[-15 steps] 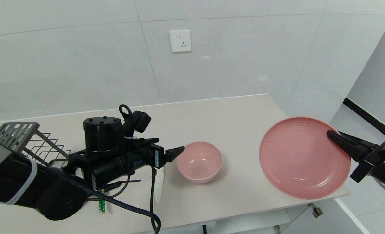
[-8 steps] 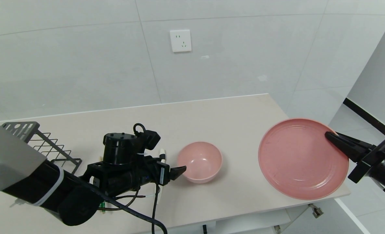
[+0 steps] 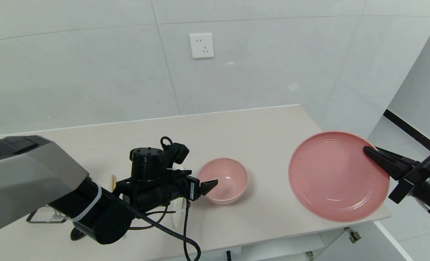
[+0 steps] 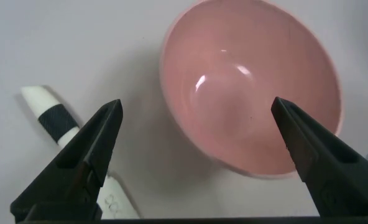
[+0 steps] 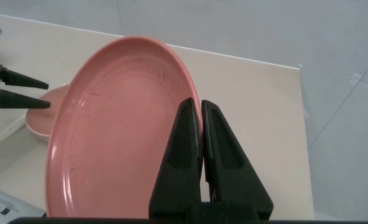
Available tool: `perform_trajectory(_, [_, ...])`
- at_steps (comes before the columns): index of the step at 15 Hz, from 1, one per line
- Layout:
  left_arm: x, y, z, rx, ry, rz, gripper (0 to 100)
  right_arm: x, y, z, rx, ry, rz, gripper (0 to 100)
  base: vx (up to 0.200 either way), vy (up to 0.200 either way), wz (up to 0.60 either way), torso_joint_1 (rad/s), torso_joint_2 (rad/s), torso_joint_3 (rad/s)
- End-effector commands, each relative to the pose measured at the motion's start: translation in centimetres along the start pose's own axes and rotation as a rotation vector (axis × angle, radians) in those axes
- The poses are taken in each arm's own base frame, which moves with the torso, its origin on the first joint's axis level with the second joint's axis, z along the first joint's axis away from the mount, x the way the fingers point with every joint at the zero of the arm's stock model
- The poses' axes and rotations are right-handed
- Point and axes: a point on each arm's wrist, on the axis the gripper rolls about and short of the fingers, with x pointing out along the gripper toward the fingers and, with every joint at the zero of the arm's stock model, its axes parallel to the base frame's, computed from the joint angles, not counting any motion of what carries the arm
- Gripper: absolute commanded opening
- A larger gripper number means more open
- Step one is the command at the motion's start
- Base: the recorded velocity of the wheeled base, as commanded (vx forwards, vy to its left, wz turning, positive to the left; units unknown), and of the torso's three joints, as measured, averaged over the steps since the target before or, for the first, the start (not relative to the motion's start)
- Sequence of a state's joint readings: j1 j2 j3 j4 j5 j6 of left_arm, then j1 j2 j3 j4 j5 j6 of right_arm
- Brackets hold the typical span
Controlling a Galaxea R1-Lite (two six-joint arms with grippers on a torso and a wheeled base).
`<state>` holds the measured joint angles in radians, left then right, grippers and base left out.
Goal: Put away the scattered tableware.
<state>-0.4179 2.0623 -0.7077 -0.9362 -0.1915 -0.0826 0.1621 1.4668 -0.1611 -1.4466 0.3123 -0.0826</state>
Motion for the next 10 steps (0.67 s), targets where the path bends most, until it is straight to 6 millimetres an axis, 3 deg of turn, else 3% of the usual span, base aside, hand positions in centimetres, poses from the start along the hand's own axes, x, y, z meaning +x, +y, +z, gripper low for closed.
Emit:
perform_trajectory(1, [1.51, 0.43, -0.73, -0.009, 0.022, 0.004, 100, 0.04, 0.0, -0.06, 0.001, 0.003, 0.001, 0, 0.0, 0.0, 0.0, 0.0, 0.0, 0.0])
perform_trajectory(10, [1.79, 0.5, -0.87, -0.011, 0.027, 0.002, 100, 0.08, -0.01, -0.11, 0.001, 0.004, 0.001, 0, 0.0, 0.0, 0.0, 0.0, 0.0, 0.0])
